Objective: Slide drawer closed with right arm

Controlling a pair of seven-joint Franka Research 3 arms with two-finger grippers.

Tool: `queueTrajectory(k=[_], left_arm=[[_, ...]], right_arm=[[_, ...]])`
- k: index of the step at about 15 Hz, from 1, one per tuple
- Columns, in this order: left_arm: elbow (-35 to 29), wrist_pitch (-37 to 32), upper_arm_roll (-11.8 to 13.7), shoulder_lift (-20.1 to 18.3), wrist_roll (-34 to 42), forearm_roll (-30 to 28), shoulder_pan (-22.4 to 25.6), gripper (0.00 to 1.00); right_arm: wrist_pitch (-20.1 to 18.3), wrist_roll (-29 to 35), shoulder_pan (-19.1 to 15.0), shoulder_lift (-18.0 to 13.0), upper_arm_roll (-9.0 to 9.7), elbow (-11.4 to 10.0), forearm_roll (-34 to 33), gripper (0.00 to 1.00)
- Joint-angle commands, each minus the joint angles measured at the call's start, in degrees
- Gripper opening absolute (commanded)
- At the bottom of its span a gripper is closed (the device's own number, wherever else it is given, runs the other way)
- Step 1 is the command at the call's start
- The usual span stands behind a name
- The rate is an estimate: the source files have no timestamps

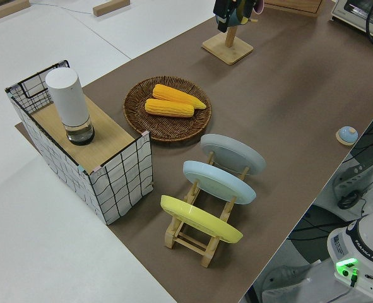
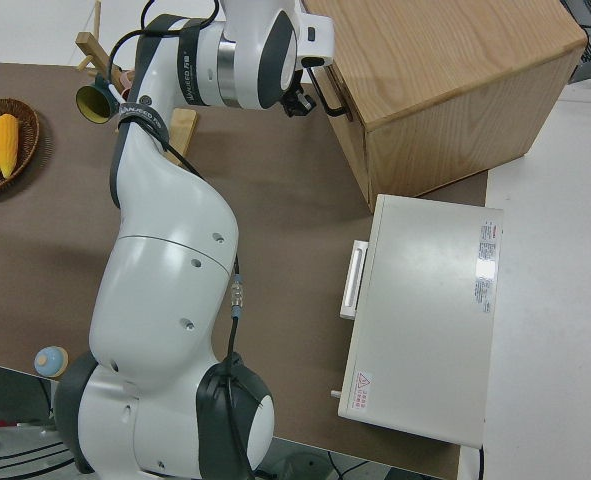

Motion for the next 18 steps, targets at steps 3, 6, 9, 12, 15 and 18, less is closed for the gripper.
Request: queueTrajectory(k=[3,6,9,12,15,18], left_arm=[[1.2,0.0,1.0,0.8,0.4,0.7,-1.0,1.0],[1.2,0.0,1.0,0.8,0.4,0.7,-1.0,1.0],[1.2,0.0,1.0,0.8,0.4,0.7,-1.0,1.0],[1.2,0.0,1.0,0.8,0.4,0.7,-1.0,1.0],[1.2,0.0,1.0,0.8,0.4,0.7,-1.0,1.0],[1.2,0.0,1.0,0.8,0.4,0.7,-1.0,1.0]], right_arm=[[-4.7,-1.7,6.8,-4.5,-1.11,-2.2,-4.2,0.0],[-8.8,-5.9,9.3,-6.9,-1.55,-2.7,-4.7,0.0],[-12.3,-12.1,11.3,-10.5,-3.31,-4.5,-4.7,0.0],[-12.6,-21.0,10.7,-15.2,-3.75,-9.3,-4.6,0.0],[-14.0,-27.1,8.5,-19.7,-3.84,-13.0,-4.7,0.0],[-16.2,-32.5,6.1,-22.3,-3.84,-14.6,-4.8,0.0]])
